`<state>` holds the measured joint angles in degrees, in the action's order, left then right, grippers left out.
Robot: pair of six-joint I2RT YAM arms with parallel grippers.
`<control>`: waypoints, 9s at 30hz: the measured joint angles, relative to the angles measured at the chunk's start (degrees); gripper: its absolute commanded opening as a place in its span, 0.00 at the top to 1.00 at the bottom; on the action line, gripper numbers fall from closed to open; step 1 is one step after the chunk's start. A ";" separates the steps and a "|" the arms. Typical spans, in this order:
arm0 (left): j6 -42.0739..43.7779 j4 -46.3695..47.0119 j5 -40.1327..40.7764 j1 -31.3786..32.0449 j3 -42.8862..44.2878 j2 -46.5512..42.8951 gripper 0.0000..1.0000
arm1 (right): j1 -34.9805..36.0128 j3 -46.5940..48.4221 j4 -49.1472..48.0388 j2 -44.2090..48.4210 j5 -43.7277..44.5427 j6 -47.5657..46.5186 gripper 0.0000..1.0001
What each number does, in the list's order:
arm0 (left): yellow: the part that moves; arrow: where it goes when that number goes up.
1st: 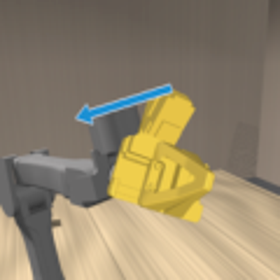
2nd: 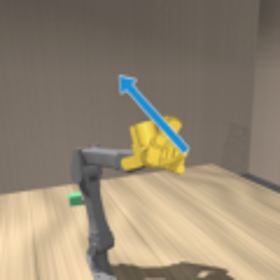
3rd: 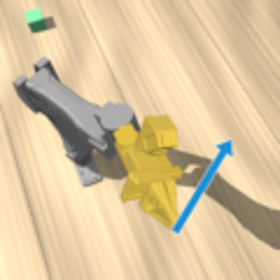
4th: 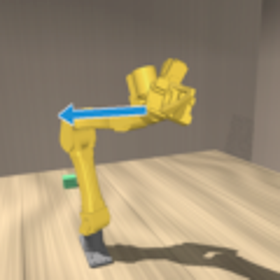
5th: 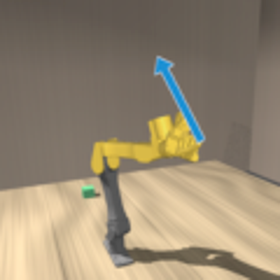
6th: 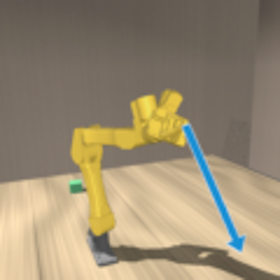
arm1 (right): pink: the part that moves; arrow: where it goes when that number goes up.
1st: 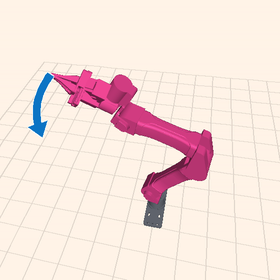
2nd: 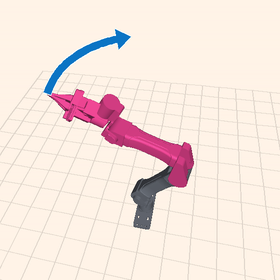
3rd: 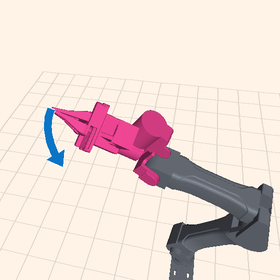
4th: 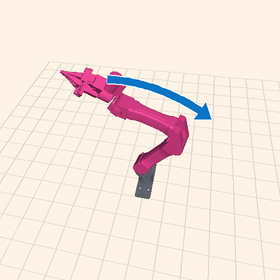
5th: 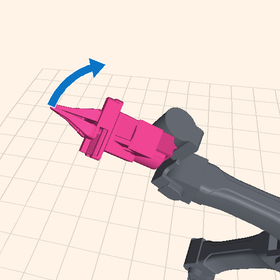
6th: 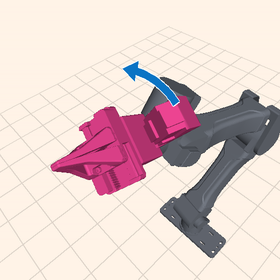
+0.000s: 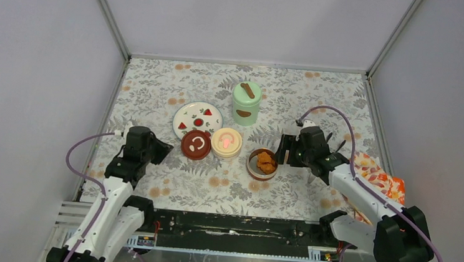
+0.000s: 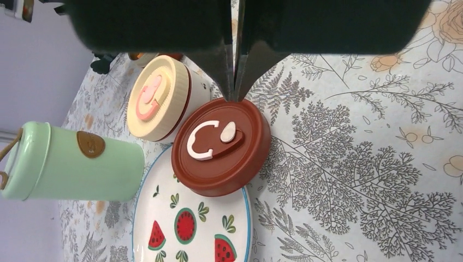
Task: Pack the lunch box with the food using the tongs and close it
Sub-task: Pick up the box lid from the center of the board, then close the box lid on the packing box.
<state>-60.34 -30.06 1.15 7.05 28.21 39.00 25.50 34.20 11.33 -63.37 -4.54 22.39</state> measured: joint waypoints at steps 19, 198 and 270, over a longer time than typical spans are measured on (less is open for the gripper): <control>7.76 20.33 -7.39 0.02 -8.11 16.59 0.48 | 0.00 -1.51 -0.11 0.02 -1.40 -0.90 0.20; -2.89 32.83 -2.34 38.29 9.57 34.07 0.41 | -5.01 -13.09 -25.42 3.78 -26.64 23.69 0.96; 1.81 29.94 -0.92 41.62 17.11 48.11 0.53 | -12.31 -13.11 -26.51 -8.22 -39.54 24.90 0.53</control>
<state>-58.52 -0.12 0.23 48.66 45.32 87.11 13.19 21.08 -15.18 -71.59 -44.07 47.29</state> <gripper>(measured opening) 0.476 0.467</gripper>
